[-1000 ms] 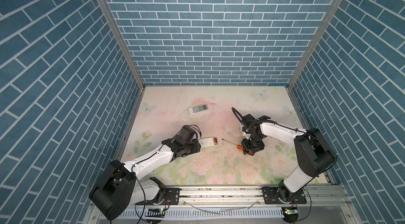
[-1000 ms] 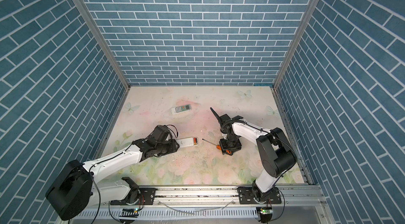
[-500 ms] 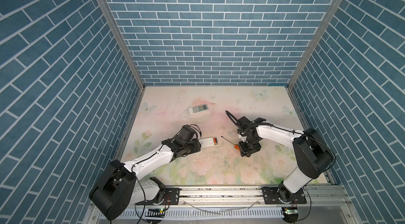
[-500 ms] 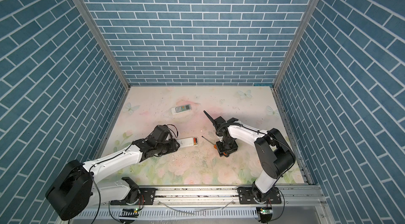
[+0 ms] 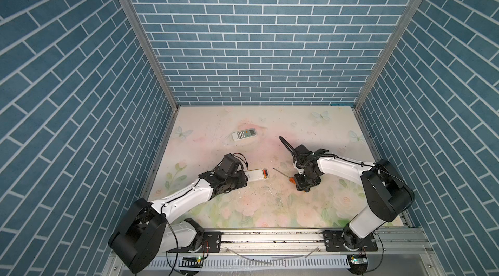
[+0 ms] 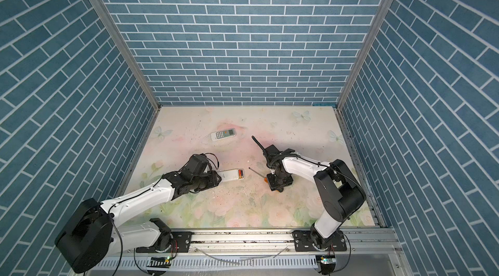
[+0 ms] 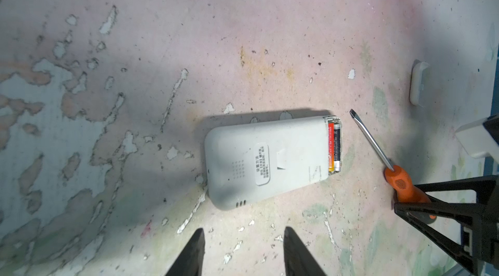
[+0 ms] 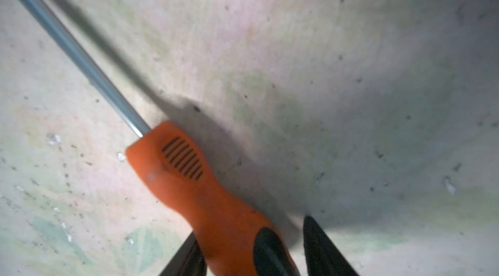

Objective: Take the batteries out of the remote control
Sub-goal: 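Grasp the screwdriver handle with the right gripper and lift it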

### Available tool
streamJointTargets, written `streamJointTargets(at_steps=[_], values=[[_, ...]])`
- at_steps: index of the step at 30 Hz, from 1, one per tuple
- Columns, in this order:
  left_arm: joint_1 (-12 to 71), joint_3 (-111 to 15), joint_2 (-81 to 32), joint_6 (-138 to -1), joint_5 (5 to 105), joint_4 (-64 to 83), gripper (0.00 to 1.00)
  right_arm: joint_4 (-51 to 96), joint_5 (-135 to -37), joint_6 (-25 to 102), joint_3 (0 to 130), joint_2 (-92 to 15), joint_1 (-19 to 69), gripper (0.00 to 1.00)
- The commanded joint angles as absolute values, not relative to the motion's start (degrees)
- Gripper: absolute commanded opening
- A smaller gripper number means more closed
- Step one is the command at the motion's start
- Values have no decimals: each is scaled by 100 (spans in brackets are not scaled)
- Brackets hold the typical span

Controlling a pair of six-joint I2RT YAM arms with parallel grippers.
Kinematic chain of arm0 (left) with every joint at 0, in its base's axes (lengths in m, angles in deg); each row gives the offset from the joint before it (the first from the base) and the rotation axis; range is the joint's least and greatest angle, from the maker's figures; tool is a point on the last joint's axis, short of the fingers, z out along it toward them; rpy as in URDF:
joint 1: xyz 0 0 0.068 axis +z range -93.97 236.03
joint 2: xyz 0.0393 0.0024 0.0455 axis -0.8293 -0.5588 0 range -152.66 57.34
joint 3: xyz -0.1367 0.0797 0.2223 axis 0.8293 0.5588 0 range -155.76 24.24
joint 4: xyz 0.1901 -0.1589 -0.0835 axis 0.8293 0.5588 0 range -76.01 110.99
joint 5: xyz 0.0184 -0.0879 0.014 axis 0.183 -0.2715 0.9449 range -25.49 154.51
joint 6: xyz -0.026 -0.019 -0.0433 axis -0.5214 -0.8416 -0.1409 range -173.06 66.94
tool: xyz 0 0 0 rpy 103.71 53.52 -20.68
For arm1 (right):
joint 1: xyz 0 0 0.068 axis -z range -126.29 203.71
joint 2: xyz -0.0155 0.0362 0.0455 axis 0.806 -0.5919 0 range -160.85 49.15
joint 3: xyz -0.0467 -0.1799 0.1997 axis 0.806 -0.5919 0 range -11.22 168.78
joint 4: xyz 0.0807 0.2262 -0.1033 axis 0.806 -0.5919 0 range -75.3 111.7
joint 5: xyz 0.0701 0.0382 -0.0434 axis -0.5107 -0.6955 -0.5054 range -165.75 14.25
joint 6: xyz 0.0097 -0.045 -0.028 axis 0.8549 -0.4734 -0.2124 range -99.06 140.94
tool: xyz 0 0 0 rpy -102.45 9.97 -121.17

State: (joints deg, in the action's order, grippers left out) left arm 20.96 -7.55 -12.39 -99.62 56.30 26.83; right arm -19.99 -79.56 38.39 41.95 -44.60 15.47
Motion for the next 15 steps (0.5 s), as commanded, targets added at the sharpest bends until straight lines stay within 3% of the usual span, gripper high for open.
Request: streamJointTargets(at_steps=[1, 7, 15], values=[[2118, -735, -1181, -9981, 5665, 2657, 48, -1942, -7856, 3764, 4054, -4392, 1490, 44], [2129, -992, -1280, -10027, 5441, 2629, 55, -2124, -7924, 3713, 4191, -4294, 1475, 22], [2123, -1437, -1666, -10449, 4750, 1697, 57, -2350, -8611, 3619, 4528, -3647, 1469, 10]])
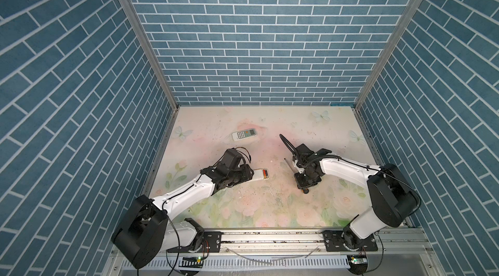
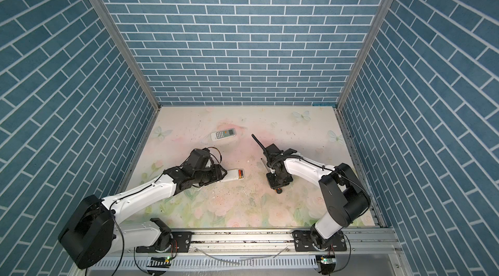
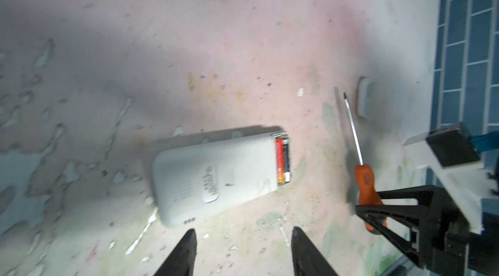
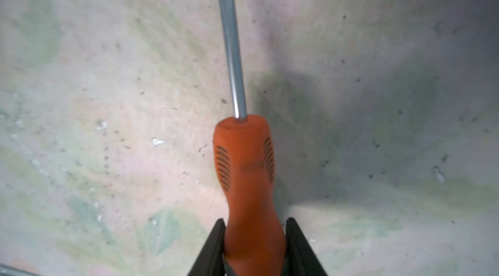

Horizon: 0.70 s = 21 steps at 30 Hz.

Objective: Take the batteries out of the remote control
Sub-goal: 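Grasp the screwdriver handle with the right gripper and lift it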

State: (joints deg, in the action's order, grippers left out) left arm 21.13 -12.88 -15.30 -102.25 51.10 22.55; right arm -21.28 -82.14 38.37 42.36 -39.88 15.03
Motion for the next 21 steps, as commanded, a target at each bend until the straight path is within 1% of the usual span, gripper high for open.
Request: streamJointTargets(at_steps=[1, 4, 8, 14, 18, 21], values=[[2122, -1451, -1734, -10551, 4642, 1439, 57, -2391, -8753, 3602, 4622, -3565, 1467, 9], [2103, -1508, -1928, -10836, 4455, 630, 56, -2499, -9144, 3580, 4904, -3386, 1469, 8], [1978, -1658, -2247, -11132, 4350, -419, 52, -2618, -9332, 3601, 5319, -3303, 1464, 8], [1629, -2052, -2764, -11255, 4323, -1265, 52, -2388, -9636, 3776, 5676, -3337, 1464, 7], [1523, -1965, -2894, -11388, 4425, -1779, 52, -2193, -9719, 3887, 5768, -3385, 1464, 7], [1474, -1912, -2960, -11475, 4474, -1891, 52, -1985, -9886, 4017, 5823, -3422, 1463, 7]])
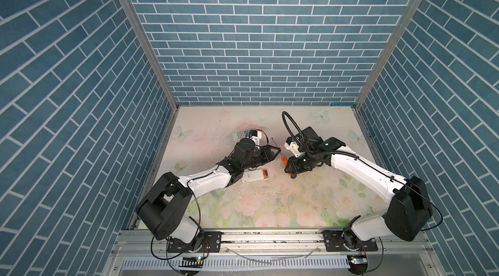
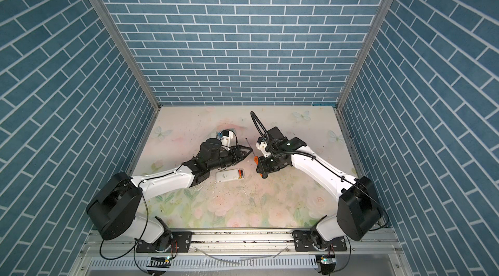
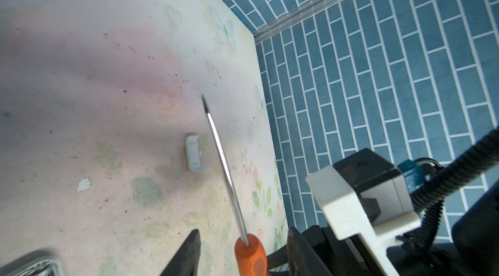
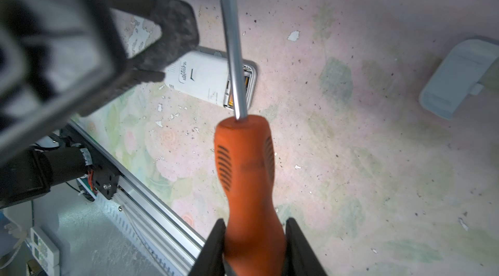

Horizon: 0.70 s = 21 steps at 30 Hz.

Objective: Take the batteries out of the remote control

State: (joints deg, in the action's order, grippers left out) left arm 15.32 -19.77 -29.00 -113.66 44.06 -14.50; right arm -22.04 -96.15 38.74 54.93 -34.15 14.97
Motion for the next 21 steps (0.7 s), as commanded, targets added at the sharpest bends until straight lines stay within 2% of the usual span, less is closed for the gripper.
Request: streamJointTargets(at_steps=[1, 12, 21], values=[[1459, -1908, -2986, -11491, 4492, -1907, 51, -1926, -9961, 4050, 5837, -3442, 1469, 7], [1385, -1983, -3124, -11537, 4465, -1960, 46, -1666, -10198, 4168, 5997, -3565, 1469, 5], [1383, -1989, -3234, -11580, 4428, -2079, 23, -1645, -10220, 4169, 5971, -3575, 1466, 5]])
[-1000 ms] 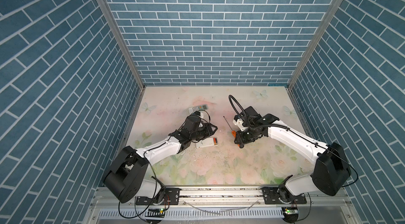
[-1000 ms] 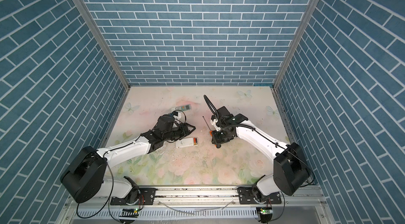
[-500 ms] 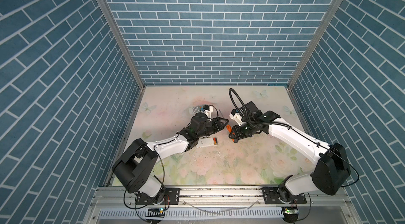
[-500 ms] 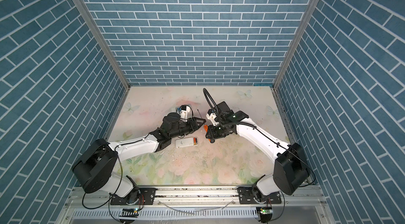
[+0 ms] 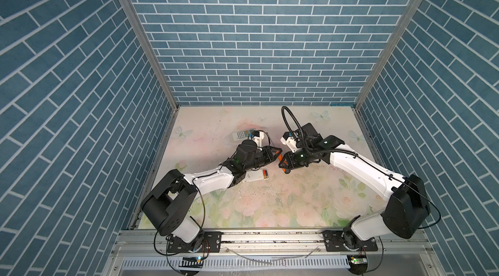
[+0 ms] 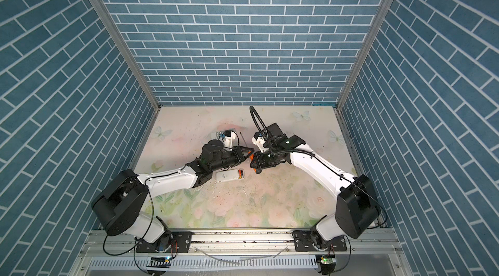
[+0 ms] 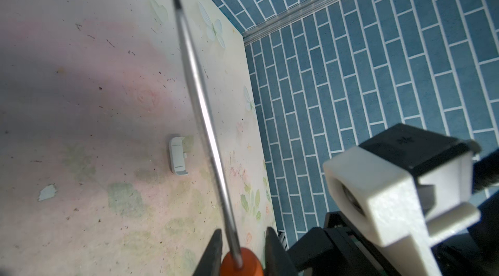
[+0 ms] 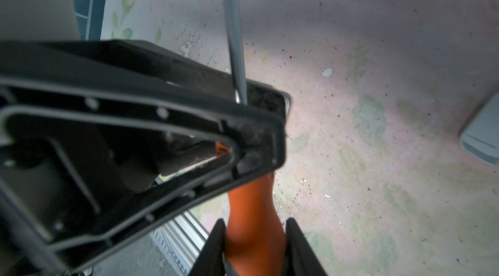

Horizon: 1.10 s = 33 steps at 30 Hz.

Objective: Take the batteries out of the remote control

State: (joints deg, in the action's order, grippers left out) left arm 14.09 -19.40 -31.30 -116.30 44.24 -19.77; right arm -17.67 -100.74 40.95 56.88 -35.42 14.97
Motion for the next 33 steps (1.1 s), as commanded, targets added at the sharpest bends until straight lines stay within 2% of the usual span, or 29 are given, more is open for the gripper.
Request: streamJointTargets(at_steps=[1, 7, 10, 12, 16, 20, 21, 30, 33], values=[[1384, -1991, -3247, -11581, 4429, -2093, 20, -1645, -10228, 4174, 5971, -3574, 1469, 5], [1384, -1963, -3233, -11581, 4445, -2185, 1, -1584, -10168, 4219, 5928, -3522, 1468, 8], [1390, -1920, -3222, -11581, 4469, -2274, 0, -1525, -10102, 4271, 5885, -3463, 1468, 15], [1409, -1895, -3237, -11770, 4474, -2389, 0, -1426, -10030, 4346, 5822, -3383, 1461, 23], [1473, -1838, -3308, -12067, 4534, -2751, 0, -1048, -9882, 4564, 5585, -3104, 1466, 46], [1607, -1907, -3473, -12466, 4527, -3233, 0, -471, -9566, 4871, 5152, -2688, 1466, 64], [1634, -1947, -3515, -12547, 4526, -3326, 0, -305, -9484, 4955, 5032, -2578, 1467, 66], [1837, -2580, -4203, -13692, 4706, -4638, 0, 1880, -8466, 6103, 3724, -1583, 1469, 65], [1841, -2916, -4296, -13831, 4706, -4651, 0, 2088, -8186, 6131, 3683, -1508, 1467, 65]])
